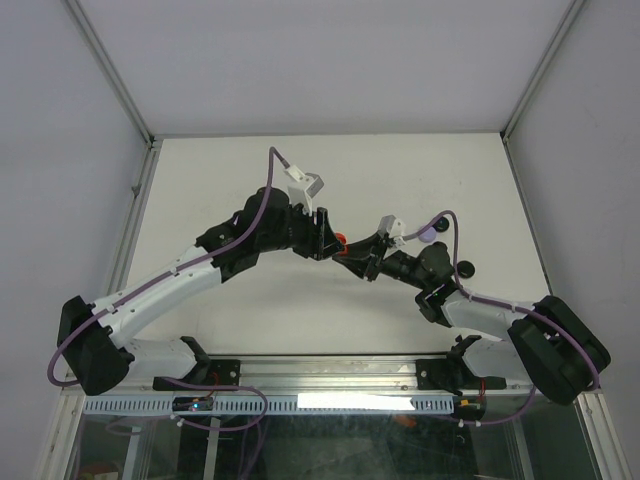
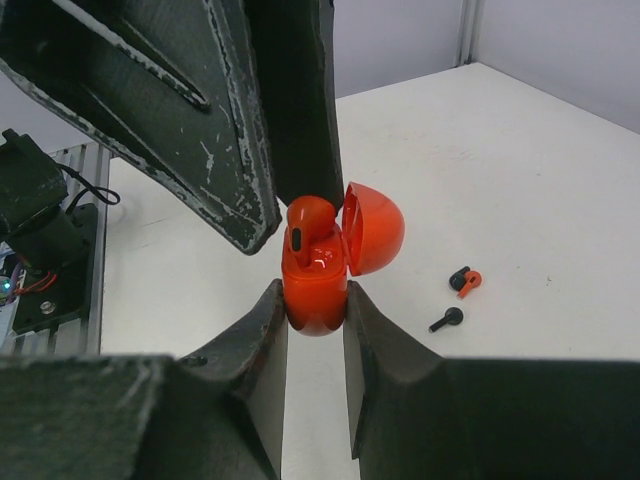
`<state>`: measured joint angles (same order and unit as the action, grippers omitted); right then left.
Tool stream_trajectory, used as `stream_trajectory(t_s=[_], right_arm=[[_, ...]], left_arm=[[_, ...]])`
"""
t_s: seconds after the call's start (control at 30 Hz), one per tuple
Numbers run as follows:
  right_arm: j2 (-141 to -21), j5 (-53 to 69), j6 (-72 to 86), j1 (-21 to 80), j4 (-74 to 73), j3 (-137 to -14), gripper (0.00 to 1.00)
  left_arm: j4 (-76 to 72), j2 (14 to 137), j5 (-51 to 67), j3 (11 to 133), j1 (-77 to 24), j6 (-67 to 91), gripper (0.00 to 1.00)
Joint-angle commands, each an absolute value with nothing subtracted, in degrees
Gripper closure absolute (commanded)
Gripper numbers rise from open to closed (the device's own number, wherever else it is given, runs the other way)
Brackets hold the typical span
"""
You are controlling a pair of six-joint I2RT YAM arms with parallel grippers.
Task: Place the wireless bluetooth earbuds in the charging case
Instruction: Place the earbud in the charging case.
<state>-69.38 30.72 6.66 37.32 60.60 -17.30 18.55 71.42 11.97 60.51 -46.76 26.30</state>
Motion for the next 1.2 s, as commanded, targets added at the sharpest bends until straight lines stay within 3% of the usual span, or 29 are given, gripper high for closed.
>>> stream_trajectory(t_s=[0.0, 0.37, 1.17], right_arm=[[-69.7, 32.0, 7.5, 37.2, 64.7, -18.3, 1.00], [-70.3, 33.9, 8.2, 37.2, 64.8, -18.9, 1.00], [-71.6, 41.7, 11.4, 37.3, 69.3, -19.6, 1.00]], left_arm=[[16.7, 71.1, 14.8, 64.1, -46.5, 22.8, 0.55], [16.9, 72.9, 18.8, 65.2, -46.4, 17.1, 0.55], [16.3, 73.4, 30.7, 64.2, -46.4, -1.9, 0.43]])
